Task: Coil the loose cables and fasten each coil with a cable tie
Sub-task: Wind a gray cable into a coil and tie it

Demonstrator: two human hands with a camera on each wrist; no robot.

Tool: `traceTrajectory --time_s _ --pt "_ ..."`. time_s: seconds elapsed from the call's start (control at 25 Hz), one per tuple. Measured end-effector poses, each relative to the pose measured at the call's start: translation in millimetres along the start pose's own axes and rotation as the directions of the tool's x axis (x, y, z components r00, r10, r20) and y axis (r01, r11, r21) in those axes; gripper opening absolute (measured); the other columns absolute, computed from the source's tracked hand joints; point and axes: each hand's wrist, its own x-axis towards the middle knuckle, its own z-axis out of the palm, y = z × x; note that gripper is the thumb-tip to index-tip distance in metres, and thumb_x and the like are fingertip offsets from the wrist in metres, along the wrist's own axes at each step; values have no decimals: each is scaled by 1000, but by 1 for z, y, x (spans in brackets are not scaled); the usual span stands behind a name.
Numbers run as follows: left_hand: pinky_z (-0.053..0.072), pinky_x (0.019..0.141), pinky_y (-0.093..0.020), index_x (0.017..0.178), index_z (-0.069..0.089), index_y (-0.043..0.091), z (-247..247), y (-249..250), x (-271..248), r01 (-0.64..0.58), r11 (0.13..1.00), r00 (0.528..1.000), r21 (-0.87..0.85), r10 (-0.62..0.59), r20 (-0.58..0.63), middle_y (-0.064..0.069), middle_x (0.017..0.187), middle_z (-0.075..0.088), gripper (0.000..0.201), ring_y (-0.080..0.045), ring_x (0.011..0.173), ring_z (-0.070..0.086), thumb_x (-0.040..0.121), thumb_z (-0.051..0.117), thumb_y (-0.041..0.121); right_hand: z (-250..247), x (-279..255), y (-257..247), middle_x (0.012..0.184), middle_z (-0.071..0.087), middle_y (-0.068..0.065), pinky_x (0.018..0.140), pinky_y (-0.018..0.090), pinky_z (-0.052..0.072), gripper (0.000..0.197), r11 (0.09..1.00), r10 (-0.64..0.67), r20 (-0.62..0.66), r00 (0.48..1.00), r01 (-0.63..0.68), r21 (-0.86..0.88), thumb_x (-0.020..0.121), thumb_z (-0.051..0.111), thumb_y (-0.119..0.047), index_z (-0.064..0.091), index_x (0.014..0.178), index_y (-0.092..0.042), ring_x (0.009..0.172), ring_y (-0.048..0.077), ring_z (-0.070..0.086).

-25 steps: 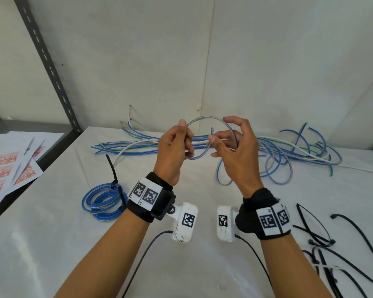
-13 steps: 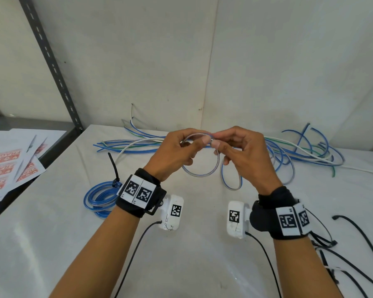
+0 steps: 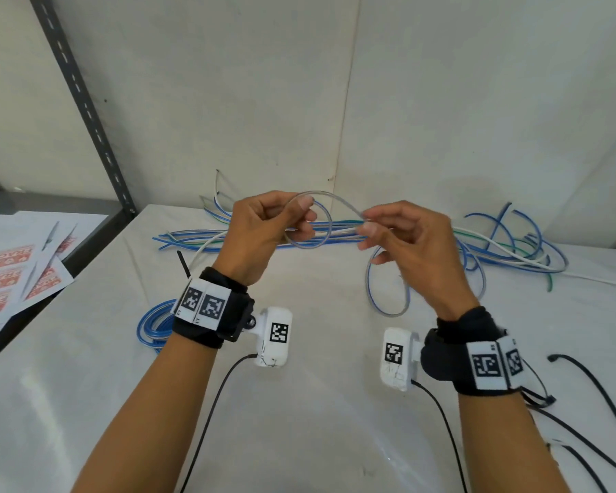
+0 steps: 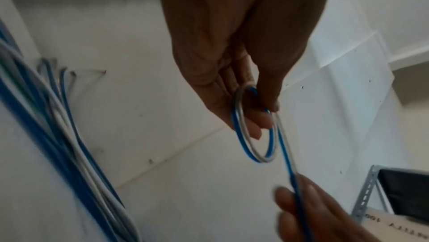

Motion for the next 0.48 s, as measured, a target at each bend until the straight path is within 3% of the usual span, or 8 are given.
traceTrajectory --time_s 0.08,0.2,0.36,0.48 --pt "61 74 -31 102 71 2 6 -3 -1 21 997 1000 -73 -21 -6 -6 82 73 15 -15 68 67 96 65 14 19 -3 6 89 75 9 50 29 54 8 1000 7 39 999 -7 -7 91 74 -9 69 98 -8 69 24 72" --pt "62 77 -31 102 71 3 10 -6 -1 60 983 998 -175 -66 -26 -7 85 74 13 -16 73 71 98 62 12 41 -5 14 75 72 1 45 29 45 15 999 -35 -98 995 32 -28 89 78 -15 67 91 -4 57 17 63" --pt "62 77 -29 99 69 3 16 -7 -2 98 950 994 -295 -106 -10 -6 85 73 15 -15 76 72 100 57 11 50 -7 18 74 72 8 46 30 45 14 996 -30 -171 985 42 72 88 78 -12 67 91 -3 56 18 60" --pt "62 83 -33 99 69 4 20 -5 -4 137 937 990 -321 -138 21 -5 83 73 16 -14 74 72 101 57 15 48 -6 14 78 73 12 50 26 47 11 997 -59 -192 980 67 37 88 78 -10 70 92 -6 58 17 61"
